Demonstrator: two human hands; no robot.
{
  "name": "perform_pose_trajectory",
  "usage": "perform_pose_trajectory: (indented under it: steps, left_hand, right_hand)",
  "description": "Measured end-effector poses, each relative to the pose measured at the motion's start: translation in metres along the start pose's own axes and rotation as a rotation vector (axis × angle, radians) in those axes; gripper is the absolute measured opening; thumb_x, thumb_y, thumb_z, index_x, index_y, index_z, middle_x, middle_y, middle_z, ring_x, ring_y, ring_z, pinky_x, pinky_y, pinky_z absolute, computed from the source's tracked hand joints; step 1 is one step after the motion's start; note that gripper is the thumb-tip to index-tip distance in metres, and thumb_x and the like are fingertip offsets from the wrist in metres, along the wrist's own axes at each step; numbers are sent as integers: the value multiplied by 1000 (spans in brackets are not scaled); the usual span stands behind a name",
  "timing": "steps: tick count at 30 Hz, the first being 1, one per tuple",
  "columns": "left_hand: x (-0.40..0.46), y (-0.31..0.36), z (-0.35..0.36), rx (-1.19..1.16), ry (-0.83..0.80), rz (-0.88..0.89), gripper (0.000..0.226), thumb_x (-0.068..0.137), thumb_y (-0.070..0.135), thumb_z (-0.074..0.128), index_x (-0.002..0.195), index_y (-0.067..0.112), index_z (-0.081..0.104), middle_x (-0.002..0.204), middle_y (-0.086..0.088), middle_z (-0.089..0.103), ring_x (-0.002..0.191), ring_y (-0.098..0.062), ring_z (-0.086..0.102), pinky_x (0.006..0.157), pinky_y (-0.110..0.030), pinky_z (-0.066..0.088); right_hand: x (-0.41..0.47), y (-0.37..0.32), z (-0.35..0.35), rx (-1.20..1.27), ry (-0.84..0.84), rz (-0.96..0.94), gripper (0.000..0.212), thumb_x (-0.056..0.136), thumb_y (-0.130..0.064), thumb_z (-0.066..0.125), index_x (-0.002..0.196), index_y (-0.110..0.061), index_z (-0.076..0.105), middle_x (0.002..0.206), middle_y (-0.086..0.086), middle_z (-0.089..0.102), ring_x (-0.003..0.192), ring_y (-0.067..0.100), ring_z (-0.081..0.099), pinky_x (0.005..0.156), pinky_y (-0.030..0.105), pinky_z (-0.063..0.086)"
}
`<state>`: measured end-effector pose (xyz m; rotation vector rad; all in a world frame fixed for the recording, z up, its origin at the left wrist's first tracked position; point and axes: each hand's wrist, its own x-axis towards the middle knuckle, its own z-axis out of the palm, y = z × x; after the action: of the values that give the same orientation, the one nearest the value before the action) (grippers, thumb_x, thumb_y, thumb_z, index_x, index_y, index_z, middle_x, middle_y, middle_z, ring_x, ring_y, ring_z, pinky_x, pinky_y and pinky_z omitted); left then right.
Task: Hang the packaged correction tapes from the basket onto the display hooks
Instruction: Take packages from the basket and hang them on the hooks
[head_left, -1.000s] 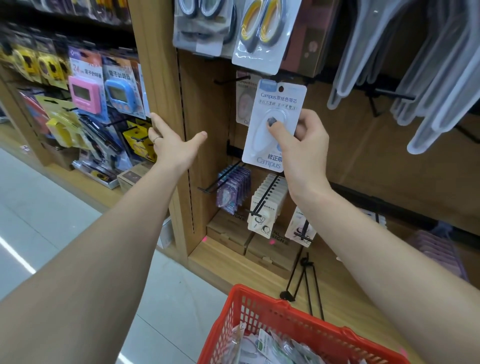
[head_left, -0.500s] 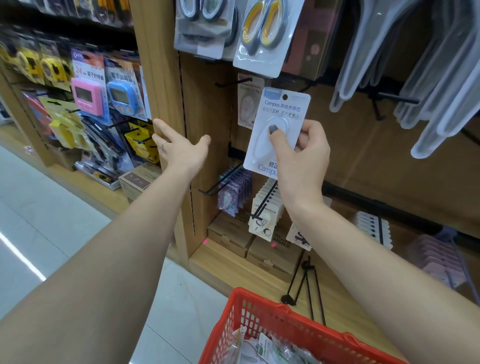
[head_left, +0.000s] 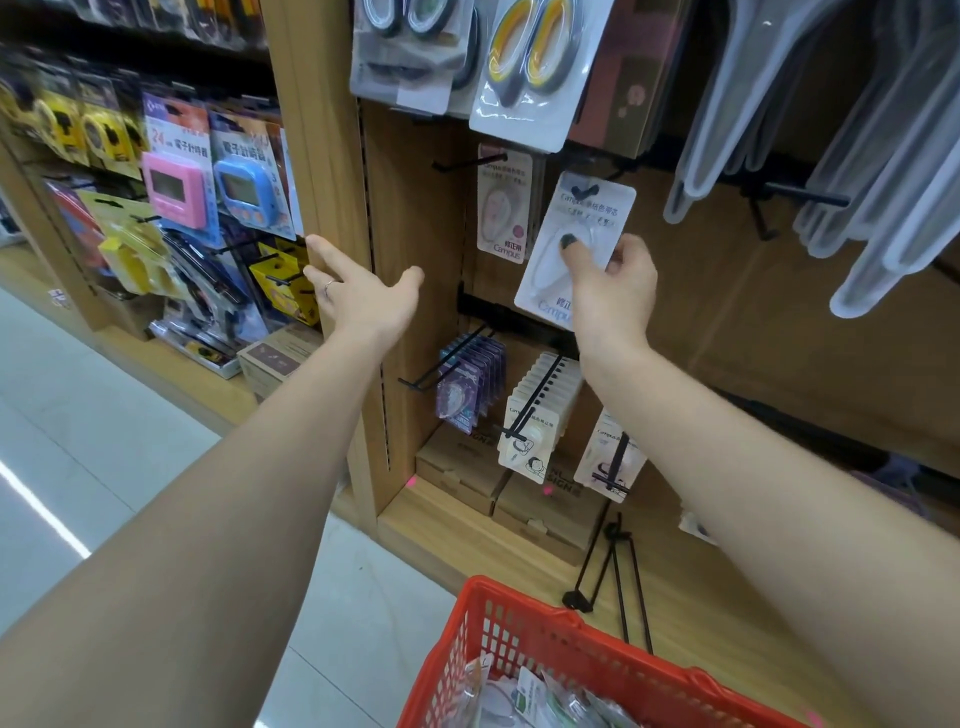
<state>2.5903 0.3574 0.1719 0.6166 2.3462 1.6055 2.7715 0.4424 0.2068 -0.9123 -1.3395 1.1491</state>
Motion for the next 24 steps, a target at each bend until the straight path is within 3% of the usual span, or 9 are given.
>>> perform_pose_trajectory:
  steps: [4, 7, 10, 14, 17, 20, 22, 24]
  left_hand:
    - [1, 0, 4, -12, 19, 5, 115, 97, 46, 67, 162, 21, -26, 172, -17, -18, 161, -36, -5, 127, -48, 11]
    - [2, 1, 7, -5, 35, 5, 116, 97, 46, 68, 162, 19, -25, 172, -19, -17, 160, -37, -4, 127, -48, 9]
    - [3, 2, 9, 2, 45, 1, 117, 97, 45, 68, 162, 19, -25, 172, -19, -18, 160, -38, -4, 127, -48, 9]
    - [1, -1, 6, 19, 54, 18, 115, 97, 45, 68, 163, 21, -22, 173, -17, -15, 161, -37, 0, 127, -50, 13]
    - [-8, -13, -1, 25, 13, 48, 108, 98, 44, 66, 165, 20, -16, 174, -10, -9, 161, -32, 5, 128, -50, 15]
    - [-36, -30, -3, 46, -33, 61, 98, 100, 41, 65, 167, 13, -1, 174, -10, 4, 160, -28, 13, 126, -44, 17]
    - [-65, -42, 2, 72, -46, 89, 89, 100, 37, 65, 166, 11, 12, 171, -13, 17, 156, -29, 22, 124, -42, 22]
    - [-99, -53, 9, 89, -51, 122, 78, 98, 33, 67, 160, 11, 26, 161, -14, 32, 144, -30, 39, 116, -40, 33]
  right_hand:
    - [46, 3, 7, 77, 18, 194, 19, 97, -21, 73, 95, -22, 54, 113, 2, 70, 103, 22, 70, 94, 38, 58]
    - [74, 1, 10, 67, 61, 297, 33, 96, -31, 74, 116, -20, 50, 121, 1, 59, 103, 19, 60, 90, 30, 48]
    - [92, 3, 9, 4, 73, 333, 53, 95, -38, 75, 137, -14, 54, 134, 3, 63, 116, 21, 64, 101, 32, 51]
    - [96, 10, 5, -73, -12, 379, 57, 94, -46, 74, 137, -12, 57, 134, 7, 65, 116, 23, 65, 100, 32, 51]
    - [86, 15, -4, -116, -110, 467, 69, 97, -48, 68, 151, -12, 44, 146, 8, 55, 127, 24, 55, 108, 31, 42]
    - [63, 25, -25, -160, -38, 390, 75, 94, -42, 72, 153, -11, 37, 147, 8, 53, 120, 22, 53, 102, 31, 42]
    - [37, 30, -43, -224, 3, 269, 79, 93, -39, 74, 155, -12, 34, 150, 9, 52, 133, 26, 52, 110, 36, 44]
    - [3, 34, -64, -249, 0, 139, 65, 93, -36, 73, 146, -18, 42, 136, 3, 58, 129, 23, 57, 104, 36, 48]
